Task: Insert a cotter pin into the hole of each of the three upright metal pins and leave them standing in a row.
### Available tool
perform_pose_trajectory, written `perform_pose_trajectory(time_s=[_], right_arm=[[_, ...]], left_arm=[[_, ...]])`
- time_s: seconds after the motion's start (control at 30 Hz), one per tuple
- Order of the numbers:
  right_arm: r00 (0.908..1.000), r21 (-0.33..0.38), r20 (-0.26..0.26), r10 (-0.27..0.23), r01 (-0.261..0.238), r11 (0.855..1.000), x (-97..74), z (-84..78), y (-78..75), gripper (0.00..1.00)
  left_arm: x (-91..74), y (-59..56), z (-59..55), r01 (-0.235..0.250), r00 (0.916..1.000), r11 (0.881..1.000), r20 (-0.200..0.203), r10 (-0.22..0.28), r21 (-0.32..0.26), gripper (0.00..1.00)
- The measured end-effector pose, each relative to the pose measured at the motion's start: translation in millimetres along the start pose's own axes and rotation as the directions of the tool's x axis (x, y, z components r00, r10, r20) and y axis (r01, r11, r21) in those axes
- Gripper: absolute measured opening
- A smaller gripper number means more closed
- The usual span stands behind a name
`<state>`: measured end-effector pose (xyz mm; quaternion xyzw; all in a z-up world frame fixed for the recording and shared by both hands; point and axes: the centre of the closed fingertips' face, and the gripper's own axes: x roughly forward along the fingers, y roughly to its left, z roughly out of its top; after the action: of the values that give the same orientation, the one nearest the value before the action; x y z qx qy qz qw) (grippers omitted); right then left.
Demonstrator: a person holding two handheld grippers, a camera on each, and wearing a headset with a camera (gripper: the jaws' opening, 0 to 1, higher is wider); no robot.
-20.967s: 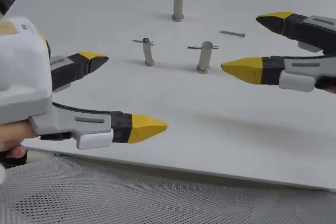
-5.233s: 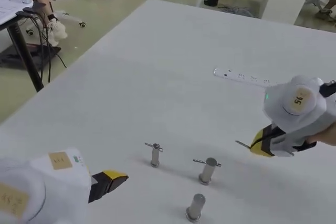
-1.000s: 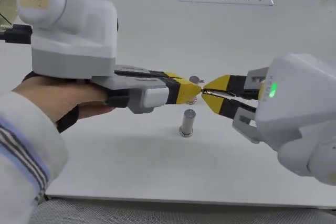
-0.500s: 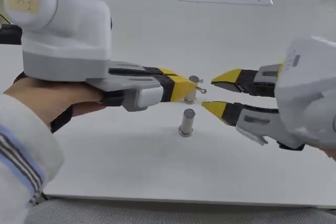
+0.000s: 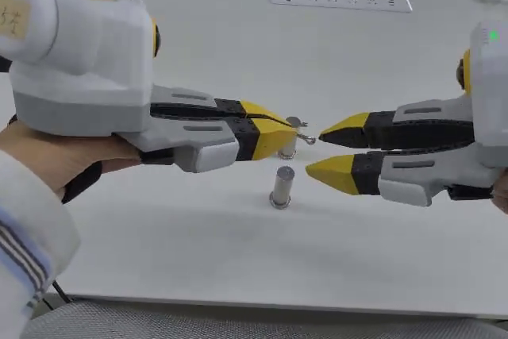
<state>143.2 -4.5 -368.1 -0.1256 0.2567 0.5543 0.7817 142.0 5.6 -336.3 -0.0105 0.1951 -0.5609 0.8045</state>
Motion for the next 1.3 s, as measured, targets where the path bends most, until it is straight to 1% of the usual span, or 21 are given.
perform_pose_trajectory(time_s=[0.03, 0.07, 0.17, 0.2, 0.3, 0.37, 0.43, 0.6, 0.73, 0.9, 1.0, 1.07, 1.13, 1.23, 1.3], right_arm=[[1.0000, -0.002, 0.001, 0.008, -0.008, 1.000, 0.4, 0.4, 1.7, 0.18], [0.9997, -0.003, 0.004, 0.025, -0.025, 1.000, 1.9, 2.6, 7.3, 0.18], [0.9983, 0.005, 0.015, 0.056, -0.056, 0.998, 3.7, 5.4, 13.3, 0.17], [0.9981, 0.006, 0.016, 0.059, -0.059, 0.998, 4.1, 5.7, 13.8, 0.16], [0.9975, 0.017, 0.022, 0.067, -0.067, 0.998, 6.2, 6.7, 15.6, 0.15], [0.9978, 0.020, 0.022, 0.063, -0.064, 0.998, 7.0, 6.4, 15.1, 0.16], [0.9979, 0.022, 0.023, 0.061, -0.062, 0.998, 7.3, 6.0, 13.8, 0.14], [0.9970, 0.033, 0.031, 0.071, -0.072, 0.997, 6.5, 6.5, 16.2, 0.09], [0.9954, 0.048, 0.033, 0.090, -0.091, 0.995, 5.5, 6.0, 17.7, 0.01], [0.9932, 0.041, 0.031, 0.112, -0.113, 0.993, 5.1, 5.6, 22.4, 0.00], [0.9919, 0.026, 0.014, 0.127, -0.127, 0.992, 5.3, 3.2, 25.2, 0.00], [0.9899, 0.018, 0.001, 0.142, -0.142, 0.990, 5.1, 1.3, 28.2, 0.00], [0.9891, 0.003, -0.008, 0.147, -0.147, 0.989, 4.8, 0.0, 29.7, 0.00], [0.9870, -0.009, -0.018, 0.160, -0.160, 0.987, 3.6, -1.7, 30.6, 0.00], [0.9858, -0.018, -0.022, 0.166, -0.167, 0.986, 2.5, -2.2, 31.8, 0.00]], left_arm=[[0.4, -2.9, 0.6, 0.008, 1.0000, 1.000, 0.001, -0.008, 0.016, 0.00], [0.6, -6.2, 1.4, 0.018, 0.9998, 0.999, 0.003, -0.018, 0.032, 0.00], [-0.9, -10.7, 3.7, 0.033, 0.9993, 0.997, 0.014, -0.034, 0.074, 0.00], [-0.8, -10.6, 5.0, 0.028, 0.9994, 0.995, 0.018, -0.030, 0.092, 0.00], [-0.5, -14.2, 5.5, 0.044, 0.9989, 0.995, 0.014, -0.045, 0.093, 0.00], [-0.3, -16.1, 4.3, 0.052, 0.9986, 0.992, 0.007, -0.053, 0.114, 0.00], [-0.2, -17.2, 3.9, 0.058, 0.9983, 0.991, 0.005, -0.059, 0.120, 0.00], [0.2, -19.0, 4.1, 0.065, 0.9978, 0.988, 0.004, -0.066, 0.140, 0.00], [0.6, -21.0, 2.4, 0.082, 0.9966, 0.985, -0.007, -0.082, 0.151, 0.00], [-0.3, -21.3, 1.7, 0.093, 0.9956, 0.984, -0.010, -0.093, 0.155, 0.00], [-2.1, -21.4, -1.7, 0.107, 0.9942, 0.981, -0.026, -0.104, 0.161, 0.00], [-2.6, -22.2, -4.4, 0.120, 0.9926, 0.981, -0.036, -0.116, 0.155, 0.00], [-3.3, -21.7, -7.8, 0.128, 0.9913, 0.978, -0.051, -0.121, 0.163, 0.00], [-0.8, -27.6, -10.7, 0.138, 0.9893, 0.976, -0.071, -0.128, 0.168, 0.00], [0.7, -30.5, -12.6, 0.143, 0.9879, 0.977, -0.082, -0.131, 0.161, 0.00]])
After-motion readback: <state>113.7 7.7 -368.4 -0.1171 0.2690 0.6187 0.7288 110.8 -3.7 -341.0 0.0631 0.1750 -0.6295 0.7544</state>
